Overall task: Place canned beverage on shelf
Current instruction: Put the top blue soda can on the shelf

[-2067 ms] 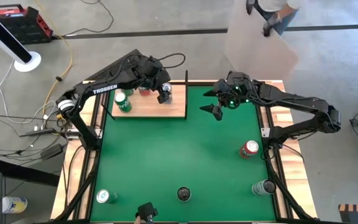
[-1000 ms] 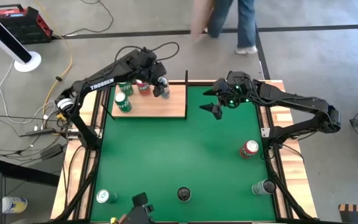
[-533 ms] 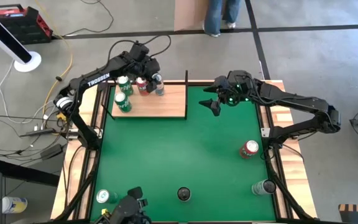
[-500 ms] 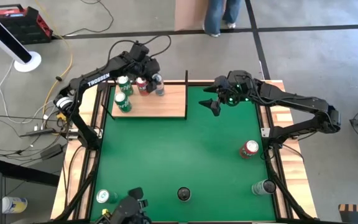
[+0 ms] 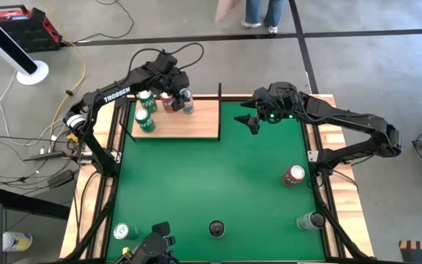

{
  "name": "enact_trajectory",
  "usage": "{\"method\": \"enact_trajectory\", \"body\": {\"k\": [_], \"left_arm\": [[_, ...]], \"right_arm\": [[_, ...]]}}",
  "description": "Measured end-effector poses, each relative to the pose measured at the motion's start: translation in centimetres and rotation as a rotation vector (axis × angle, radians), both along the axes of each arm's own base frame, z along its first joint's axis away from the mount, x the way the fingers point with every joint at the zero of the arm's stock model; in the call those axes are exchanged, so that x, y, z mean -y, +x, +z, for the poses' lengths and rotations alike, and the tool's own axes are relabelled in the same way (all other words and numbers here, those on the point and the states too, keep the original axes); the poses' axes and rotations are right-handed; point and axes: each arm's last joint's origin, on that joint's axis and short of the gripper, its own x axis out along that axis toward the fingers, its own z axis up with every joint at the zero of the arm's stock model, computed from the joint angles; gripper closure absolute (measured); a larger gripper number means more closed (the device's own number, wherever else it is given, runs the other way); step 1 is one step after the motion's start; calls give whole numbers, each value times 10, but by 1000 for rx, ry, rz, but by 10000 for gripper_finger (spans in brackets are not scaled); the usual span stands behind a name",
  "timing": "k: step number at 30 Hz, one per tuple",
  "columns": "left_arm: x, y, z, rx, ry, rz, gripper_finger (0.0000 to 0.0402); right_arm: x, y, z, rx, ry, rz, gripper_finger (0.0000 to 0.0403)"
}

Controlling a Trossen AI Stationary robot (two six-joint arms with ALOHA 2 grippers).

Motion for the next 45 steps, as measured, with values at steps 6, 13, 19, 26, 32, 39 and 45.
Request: {"method": "enact_trajectory", "body": {"k": [6, 13, 19, 26, 32, 39, 45], "left_arm": [[0, 0, 0, 3, -5, -4, 178], [0, 0, 0, 3, -6, -1, 178], [0, 0, 0, 4, -10, 6, 157], [0, 0, 1, 14, -11, 15, 109], [0, 1, 2, 23, -5, 17, 111], [-1, 1, 3, 29, 7, 20, 110], [0, 0, 1, 12, -10, 20, 110]], "right_arm": [[0, 0, 0, 1, 3, -1, 31], [0, 0, 0, 1, 3, -1, 31], [0, 0, 0, 0, 3, -1, 31], [0, 0, 0, -1, 0, 0, 31], [0, 0, 0, -3, -7, 1, 31], [0, 0, 0, -4, -8, -1, 31], [0, 0, 0, -5, -9, -4, 31]]}}
